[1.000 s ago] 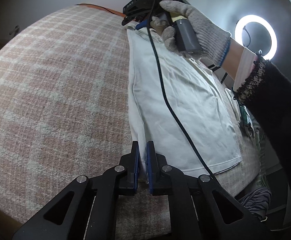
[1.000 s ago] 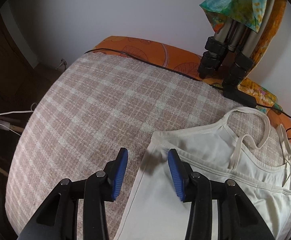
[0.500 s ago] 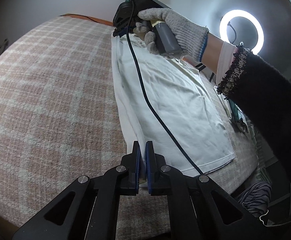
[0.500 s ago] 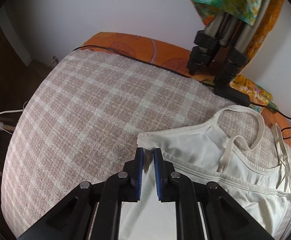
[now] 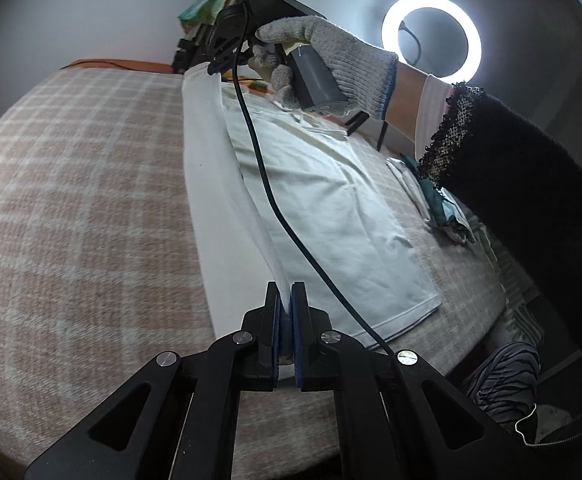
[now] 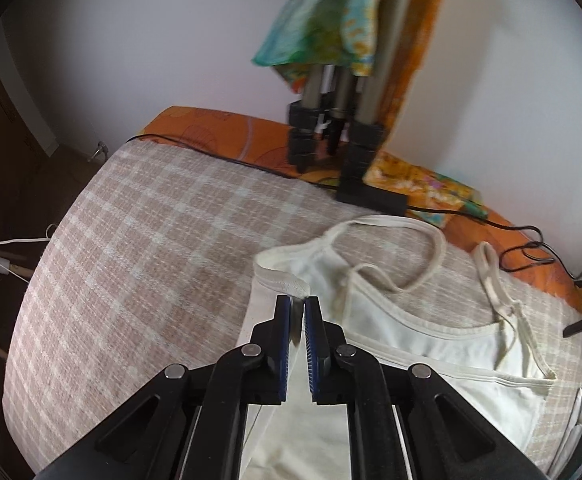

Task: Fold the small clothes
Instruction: 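Fold the gripped side edge over toward the shirt's middle with both tools, then open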

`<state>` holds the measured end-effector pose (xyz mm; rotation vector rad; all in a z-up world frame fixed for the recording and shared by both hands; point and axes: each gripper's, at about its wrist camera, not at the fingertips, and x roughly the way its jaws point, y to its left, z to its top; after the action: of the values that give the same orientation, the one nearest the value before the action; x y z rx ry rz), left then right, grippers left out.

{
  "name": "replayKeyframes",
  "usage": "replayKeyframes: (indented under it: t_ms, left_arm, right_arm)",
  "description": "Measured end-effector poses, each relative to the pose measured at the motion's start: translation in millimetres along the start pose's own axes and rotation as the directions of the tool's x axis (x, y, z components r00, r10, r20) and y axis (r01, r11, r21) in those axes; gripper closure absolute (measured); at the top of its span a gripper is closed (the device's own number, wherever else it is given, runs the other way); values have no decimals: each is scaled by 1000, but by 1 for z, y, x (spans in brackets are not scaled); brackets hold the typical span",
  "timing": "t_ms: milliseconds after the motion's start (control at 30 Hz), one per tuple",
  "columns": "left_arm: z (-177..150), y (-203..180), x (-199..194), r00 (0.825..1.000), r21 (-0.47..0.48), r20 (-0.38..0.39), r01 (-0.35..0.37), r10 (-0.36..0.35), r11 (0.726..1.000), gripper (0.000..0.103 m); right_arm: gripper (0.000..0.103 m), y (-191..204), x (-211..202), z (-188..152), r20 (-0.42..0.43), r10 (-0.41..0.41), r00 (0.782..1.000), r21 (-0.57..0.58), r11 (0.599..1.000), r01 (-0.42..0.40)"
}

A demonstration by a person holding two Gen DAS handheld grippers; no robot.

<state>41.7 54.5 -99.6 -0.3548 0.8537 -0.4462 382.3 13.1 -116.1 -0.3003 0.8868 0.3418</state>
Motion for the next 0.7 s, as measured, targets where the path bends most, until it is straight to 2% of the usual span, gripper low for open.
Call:
replayKeyframes:
  t_ms: [267,500,700]
  left_arm:
    - [3,-33,21,999,90,-37,33,-30,995,99]
    - [0,-44,42,997,97,-74,44,-37,994,100]
    - [4,-49,63,991,72,-113,73,-64,995,100]
  right_arm:
    - [99,-51,-17,-18,27,-22,999,72,997,21]
    - [99,-79,-3,-36,8,-25,1000,111,994,24]
    - [99,-81,10,-36,11,-25,1000,103,994,24]
